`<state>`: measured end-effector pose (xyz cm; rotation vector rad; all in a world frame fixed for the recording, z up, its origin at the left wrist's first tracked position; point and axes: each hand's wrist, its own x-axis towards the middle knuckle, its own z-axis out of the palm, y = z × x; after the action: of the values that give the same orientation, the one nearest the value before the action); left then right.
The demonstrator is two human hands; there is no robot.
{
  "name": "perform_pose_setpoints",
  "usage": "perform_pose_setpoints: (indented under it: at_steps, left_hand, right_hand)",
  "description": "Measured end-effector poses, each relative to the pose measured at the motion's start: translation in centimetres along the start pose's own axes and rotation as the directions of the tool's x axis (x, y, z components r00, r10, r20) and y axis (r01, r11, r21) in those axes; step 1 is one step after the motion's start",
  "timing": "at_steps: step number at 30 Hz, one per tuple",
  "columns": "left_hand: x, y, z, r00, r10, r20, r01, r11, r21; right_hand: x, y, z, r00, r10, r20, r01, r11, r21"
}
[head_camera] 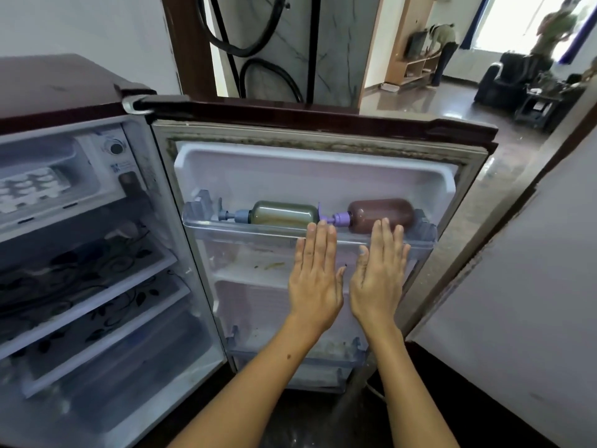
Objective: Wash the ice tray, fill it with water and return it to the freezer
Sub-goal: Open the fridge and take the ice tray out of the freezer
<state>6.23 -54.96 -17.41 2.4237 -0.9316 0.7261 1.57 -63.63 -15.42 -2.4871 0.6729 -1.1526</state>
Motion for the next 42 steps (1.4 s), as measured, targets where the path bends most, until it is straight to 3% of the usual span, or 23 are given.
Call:
perform_pose_setpoints:
  at_steps: [4,7,9,11,13,18,21,24,27,30,33,37,42]
  left_hand:
    - [-0.1,-0.4,-0.1,1.000,0.011,-0.029,-0.011,1.000,-0.010]
    - [-0.5,-0.9,-1.0,0.999,0.034,-0.043,-0.038,0.994,-0.100]
    - [-2.2,-2.5,-2.0,0.996,-0.053,-0.069,0.042,0.987,-0.153]
    - [-4.8,-5.3,-3.1,0.965,-0.232,-0.123,0.214,0.966,-0.144]
    - [-7.7,-8.4,-4.7,0.897,-0.409,-0.165,0.394,0.912,-0.119]
    - [-11.1,-15.7,-10.7,0.609,-0.747,-0.265,0.729,0.660,-0.185]
    - [-11.4,-18.5,-14.4,0.449,-0.820,-0.354,0.780,0.553,-0.292]
    - [-11.0,-21.3,-17.3,0.304,-0.893,-0.331,0.791,0.430,-0.435]
    - [-10.0,-24.8,-19.3,0.224,-0.937,-0.269,0.756,0.341,-0.559]
    - [-9.0,-28.6,-20.6,0.180,-0.958,-0.221,0.743,0.280,-0.608]
    - [-8.0,-32.5,-21.8,0.143,-0.965,-0.221,0.723,0.255,-0.643]
    - [-6.6,-37.6,-23.1,0.124,-0.968,-0.219,0.715,0.241,-0.656]
    - [-4.6,-43.3,-24.2,0.204,-0.955,-0.214,0.735,0.294,-0.611]
  right_hand:
    - [-0.1,-1.0,0.6,0.995,0.083,-0.055,-0.078,0.993,0.090]
    - [0.3,-2.5,1.0,0.979,0.180,-0.096,-0.151,0.956,0.251]
    - [0.8,-4.8,1.4,0.973,0.201,-0.115,-0.140,0.906,0.398]
    - [1.0,-8.0,1.8,0.978,0.177,-0.110,-0.096,0.850,0.517]
    - [0.9,-11.5,2.3,0.991,0.105,-0.086,-0.030,0.786,0.617]
    - [-1.2,-20.0,4.8,0.980,-0.138,0.143,-0.048,0.536,0.843]
    - [-2.1,-24.2,6.9,0.896,-0.269,0.353,-0.191,0.485,0.854]
    - [-2.0,-27.9,9.2,0.779,-0.380,0.499,-0.277,0.507,0.817]
    - [-1.1,-31.5,11.7,0.639,-0.421,0.644,-0.402,0.531,0.746]
    - [-0.5,-34.5,14.9,0.549,-0.414,0.726,-0.485,0.549,0.681]
    - [0.1,-37.0,18.1,0.504,-0.399,0.766,-0.483,0.605,0.633]
    - [1.4,-40.3,22.4,0.538,-0.335,0.774,-0.482,0.631,0.608]
    - [3.0,-43.8,26.4,0.602,-0.223,0.767,-0.480,0.666,0.571]
